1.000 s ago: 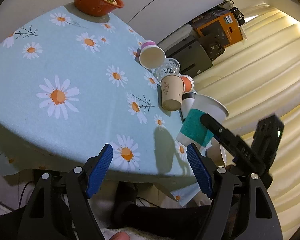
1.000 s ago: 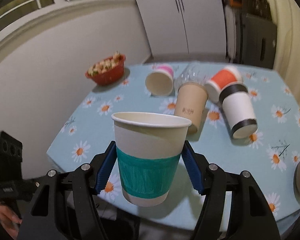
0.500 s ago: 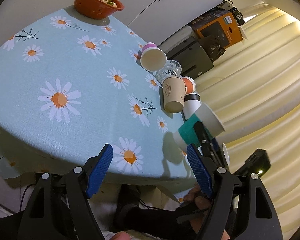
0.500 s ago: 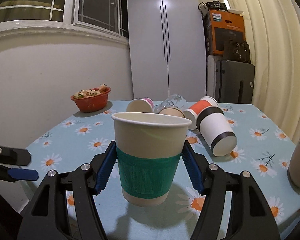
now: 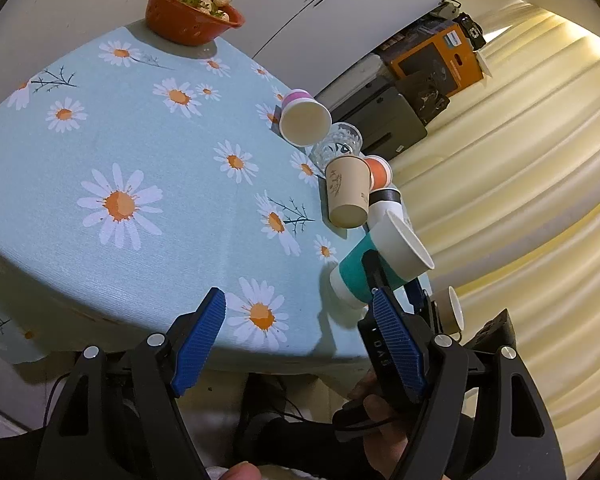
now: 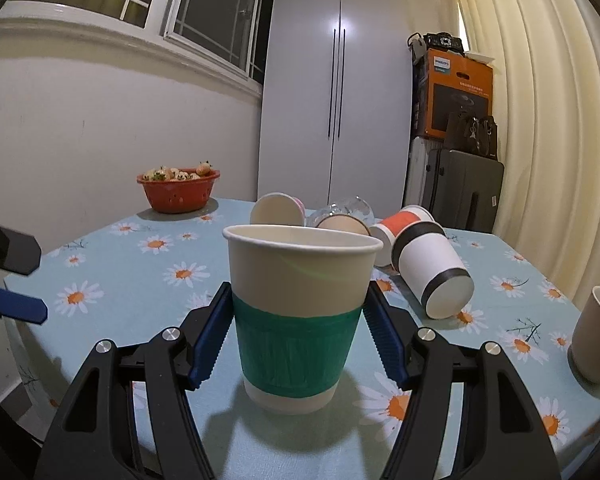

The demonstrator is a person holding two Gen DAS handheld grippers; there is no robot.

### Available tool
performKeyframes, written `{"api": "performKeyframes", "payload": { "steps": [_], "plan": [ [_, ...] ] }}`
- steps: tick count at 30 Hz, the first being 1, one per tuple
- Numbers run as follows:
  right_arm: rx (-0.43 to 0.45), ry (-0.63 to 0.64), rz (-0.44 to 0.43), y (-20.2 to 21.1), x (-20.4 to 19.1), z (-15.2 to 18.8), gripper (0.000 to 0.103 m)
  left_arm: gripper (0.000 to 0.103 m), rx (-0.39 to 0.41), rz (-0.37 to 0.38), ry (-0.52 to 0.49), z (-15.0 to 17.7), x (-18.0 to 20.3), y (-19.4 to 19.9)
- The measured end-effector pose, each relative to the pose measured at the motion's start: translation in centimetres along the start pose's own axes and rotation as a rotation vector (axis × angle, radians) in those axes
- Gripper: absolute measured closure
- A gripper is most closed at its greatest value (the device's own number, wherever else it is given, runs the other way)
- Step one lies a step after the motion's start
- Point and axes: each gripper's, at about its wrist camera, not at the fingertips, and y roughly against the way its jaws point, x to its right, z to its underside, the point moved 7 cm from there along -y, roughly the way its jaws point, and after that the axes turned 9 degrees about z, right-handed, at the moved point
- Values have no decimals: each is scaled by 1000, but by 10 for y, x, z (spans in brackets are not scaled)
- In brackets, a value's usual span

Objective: Flip cup upright
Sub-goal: 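Lower the upright teal-banded cup onto the tablecloth with the right tool, then open the right tool and withdraw it from the cup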

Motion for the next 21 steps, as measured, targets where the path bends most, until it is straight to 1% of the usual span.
{"api": "performKeyframes", "payload": {
  "steps": [10, 16, 17, 19, 21],
  "plan": [
    [-7, 8, -12, 5, -4, 6, 37, 28, 8, -15, -12, 1, 0, 2],
    [-32, 4, -24, 4, -7, 10, 37, 28, 14, -19, -17, 0, 0, 3],
    [-36, 2, -24, 4, -6, 10, 36, 28, 15, -20, -19, -1, 1, 2],
    [-42, -7, -24, 4, -6, 11, 27, 28, 16, -24, -24, -1, 1, 2],
    [-43, -12, -20, 5, -4, 10, 26, 28, 18, -26, -27, -1, 1, 2]
  ]
}}
